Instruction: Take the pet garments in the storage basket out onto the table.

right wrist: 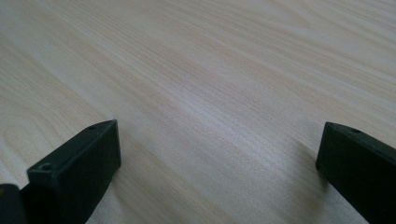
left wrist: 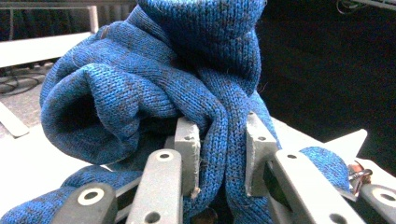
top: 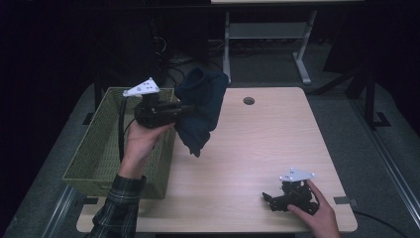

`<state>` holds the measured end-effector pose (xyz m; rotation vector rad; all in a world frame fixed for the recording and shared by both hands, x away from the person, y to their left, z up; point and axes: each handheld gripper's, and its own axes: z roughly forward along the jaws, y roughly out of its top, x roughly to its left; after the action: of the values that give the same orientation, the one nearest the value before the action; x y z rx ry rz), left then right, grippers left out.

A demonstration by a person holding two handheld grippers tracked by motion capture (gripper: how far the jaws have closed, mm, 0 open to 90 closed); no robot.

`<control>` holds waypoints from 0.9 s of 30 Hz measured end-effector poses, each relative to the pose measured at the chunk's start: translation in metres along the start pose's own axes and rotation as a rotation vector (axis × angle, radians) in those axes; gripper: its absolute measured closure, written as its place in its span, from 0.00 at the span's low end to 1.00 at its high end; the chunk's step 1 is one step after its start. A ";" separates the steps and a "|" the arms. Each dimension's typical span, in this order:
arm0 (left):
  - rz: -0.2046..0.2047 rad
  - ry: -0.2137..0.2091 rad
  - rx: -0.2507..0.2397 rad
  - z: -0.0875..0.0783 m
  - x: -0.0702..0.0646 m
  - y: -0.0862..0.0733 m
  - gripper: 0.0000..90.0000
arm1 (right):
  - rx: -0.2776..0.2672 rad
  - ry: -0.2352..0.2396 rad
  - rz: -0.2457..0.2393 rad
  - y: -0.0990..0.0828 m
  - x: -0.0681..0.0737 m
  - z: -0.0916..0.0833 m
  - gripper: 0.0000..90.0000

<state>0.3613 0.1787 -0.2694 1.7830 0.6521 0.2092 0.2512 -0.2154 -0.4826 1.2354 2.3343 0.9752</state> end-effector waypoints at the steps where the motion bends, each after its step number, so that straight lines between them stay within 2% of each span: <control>1: 0.002 -0.005 0.003 0.003 -0.001 0.000 0.80 | 0.000 0.000 0.000 0.000 0.000 0.000 0.00; 9: 0.002 -0.038 0.027 0.034 -0.008 -0.004 0.80 | 0.001 0.000 0.000 0.000 0.000 0.000 0.00; 10: 0.002 -0.038 0.027 0.034 -0.008 -0.004 0.80 | 0.001 0.000 0.000 0.000 0.000 0.000 0.00; 13: 0.011 -0.049 0.049 0.048 -0.011 -0.007 0.80 | 0.001 0.000 0.000 0.000 0.000 0.000 0.00; 20: 0.020 -0.068 0.071 0.067 -0.017 -0.011 0.80 | 0.001 0.000 0.000 0.000 0.000 0.000 0.00; 27: 0.030 -0.078 0.114 0.094 -0.022 -0.025 0.80 | 0.000 0.000 0.000 0.000 0.000 0.000 0.00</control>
<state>0.3778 0.0935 -0.3179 1.9016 0.5919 0.1244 0.2512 -0.2154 -0.4826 1.2354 2.3348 0.9748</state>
